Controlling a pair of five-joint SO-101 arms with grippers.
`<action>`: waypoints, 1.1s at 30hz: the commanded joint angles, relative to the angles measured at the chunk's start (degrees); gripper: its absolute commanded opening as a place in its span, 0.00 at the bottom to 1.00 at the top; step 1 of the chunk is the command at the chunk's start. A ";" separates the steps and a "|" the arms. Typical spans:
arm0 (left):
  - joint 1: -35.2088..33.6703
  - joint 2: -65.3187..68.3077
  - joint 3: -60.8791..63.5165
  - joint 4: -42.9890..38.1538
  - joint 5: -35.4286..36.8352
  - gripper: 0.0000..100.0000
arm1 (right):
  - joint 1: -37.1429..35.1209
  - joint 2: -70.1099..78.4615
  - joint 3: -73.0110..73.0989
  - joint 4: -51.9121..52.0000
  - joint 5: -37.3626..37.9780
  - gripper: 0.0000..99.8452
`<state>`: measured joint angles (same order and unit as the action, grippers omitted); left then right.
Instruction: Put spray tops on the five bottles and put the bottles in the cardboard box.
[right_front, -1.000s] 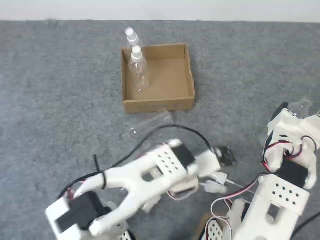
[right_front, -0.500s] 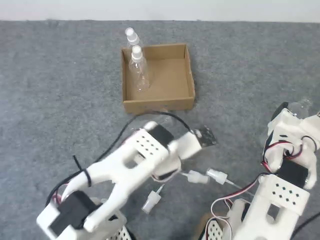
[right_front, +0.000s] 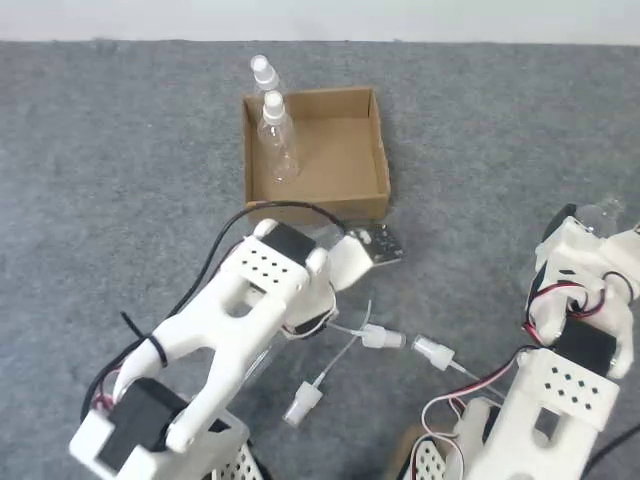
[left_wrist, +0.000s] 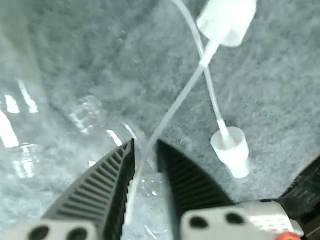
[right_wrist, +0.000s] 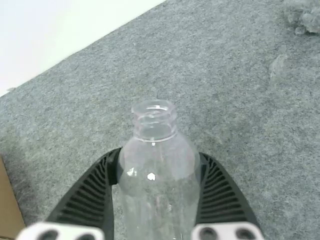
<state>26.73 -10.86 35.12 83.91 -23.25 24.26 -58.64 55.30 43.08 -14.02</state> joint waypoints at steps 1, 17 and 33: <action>0.09 -3.25 -6.55 3.08 -0.26 0.19 | 0.48 -1.80 -1.23 -1.54 1.67 0.04; 16.00 -2.55 -11.74 -1.05 2.73 0.20 | 0.57 -1.63 -1.05 -2.59 1.76 0.04; 18.90 -2.46 0.66 -18.20 3.08 0.20 | 0.57 -1.63 -1.05 -2.59 1.76 0.04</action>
<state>45.45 -10.86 35.82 68.88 -20.44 24.26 -58.64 55.30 42.02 -13.49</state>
